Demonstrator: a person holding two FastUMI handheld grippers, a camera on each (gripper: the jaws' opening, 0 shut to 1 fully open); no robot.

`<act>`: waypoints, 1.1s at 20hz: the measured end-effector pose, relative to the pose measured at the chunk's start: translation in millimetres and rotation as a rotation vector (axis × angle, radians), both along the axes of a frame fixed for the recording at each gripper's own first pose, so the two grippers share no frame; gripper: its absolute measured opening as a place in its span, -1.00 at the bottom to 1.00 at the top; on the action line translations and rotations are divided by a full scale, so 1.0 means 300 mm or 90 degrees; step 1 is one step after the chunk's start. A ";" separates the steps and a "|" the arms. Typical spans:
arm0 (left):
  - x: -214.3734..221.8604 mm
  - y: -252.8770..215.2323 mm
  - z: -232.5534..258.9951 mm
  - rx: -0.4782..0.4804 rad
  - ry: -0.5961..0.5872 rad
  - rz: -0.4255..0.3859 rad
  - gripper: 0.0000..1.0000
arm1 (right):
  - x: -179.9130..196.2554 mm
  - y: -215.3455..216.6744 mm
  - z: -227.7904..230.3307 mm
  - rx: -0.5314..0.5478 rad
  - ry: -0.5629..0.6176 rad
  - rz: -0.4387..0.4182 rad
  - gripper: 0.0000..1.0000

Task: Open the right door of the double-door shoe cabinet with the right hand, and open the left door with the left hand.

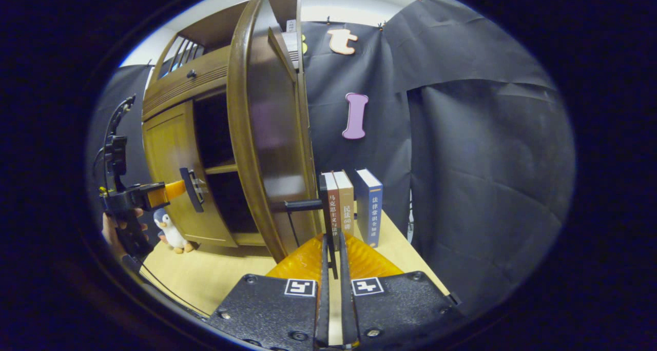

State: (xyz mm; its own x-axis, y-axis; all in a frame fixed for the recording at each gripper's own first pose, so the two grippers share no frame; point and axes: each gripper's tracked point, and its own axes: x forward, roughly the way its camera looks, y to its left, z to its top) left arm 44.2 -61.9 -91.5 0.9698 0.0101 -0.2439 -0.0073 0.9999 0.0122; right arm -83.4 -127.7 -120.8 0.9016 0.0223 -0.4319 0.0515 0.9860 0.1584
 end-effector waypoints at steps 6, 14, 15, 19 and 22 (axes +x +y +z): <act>0.087 0.020 -0.051 -0.002 0.017 0.008 0.84 | -0.037 -0.107 0.034 0.004 -0.009 -0.052 -0.75; 0.220 0.096 -0.127 -0.011 0.028 0.038 0.80 | -0.081 -0.062 0.088 -0.016 -0.036 -0.050 -0.75; 0.235 0.100 -0.134 -0.014 0.024 0.037 0.80 | -0.087 -0.063 0.089 -0.017 -0.036 -0.052 -0.75; 0.266 0.087 -0.155 -0.022 0.020 0.009 0.48 | -0.098 -0.051 0.113 -0.006 -0.044 -0.051 -0.75; 0.268 0.086 -0.149 0.010 0.005 -0.003 0.47 | -0.101 -0.012 0.099 0.021 -0.042 -0.056 -0.75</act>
